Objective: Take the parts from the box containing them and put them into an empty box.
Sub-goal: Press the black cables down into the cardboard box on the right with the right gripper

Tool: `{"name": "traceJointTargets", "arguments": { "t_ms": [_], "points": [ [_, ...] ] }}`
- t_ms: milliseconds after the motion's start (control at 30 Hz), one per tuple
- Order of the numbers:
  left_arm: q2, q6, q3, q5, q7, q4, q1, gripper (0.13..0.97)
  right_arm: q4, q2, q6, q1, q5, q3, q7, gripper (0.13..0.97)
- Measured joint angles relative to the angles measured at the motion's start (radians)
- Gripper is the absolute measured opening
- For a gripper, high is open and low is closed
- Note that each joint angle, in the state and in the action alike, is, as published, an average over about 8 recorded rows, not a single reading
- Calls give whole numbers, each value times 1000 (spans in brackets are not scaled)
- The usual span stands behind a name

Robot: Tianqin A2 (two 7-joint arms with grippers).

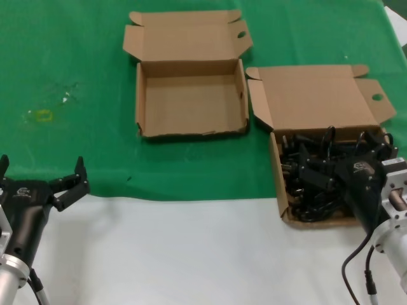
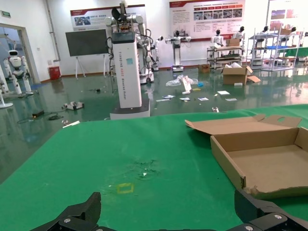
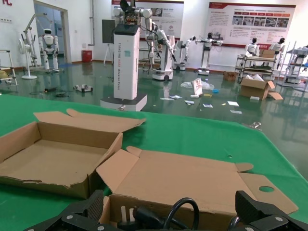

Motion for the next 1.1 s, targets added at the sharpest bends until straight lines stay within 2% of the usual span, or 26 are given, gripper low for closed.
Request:
{"name": "traceJointTargets", "arguments": {
  "t_ms": [733,1000,1100],
  "points": [
    [0,0,0,0,0,0,0,957,0,0,0,0,0,0,0,966],
    [0,0,0,0,0,0,0,884,0,0,0,0,0,0,0,966],
    [0,0,0,0,0,0,0,884,0,3,4,0,2,-4,1,966]
  ]
}}
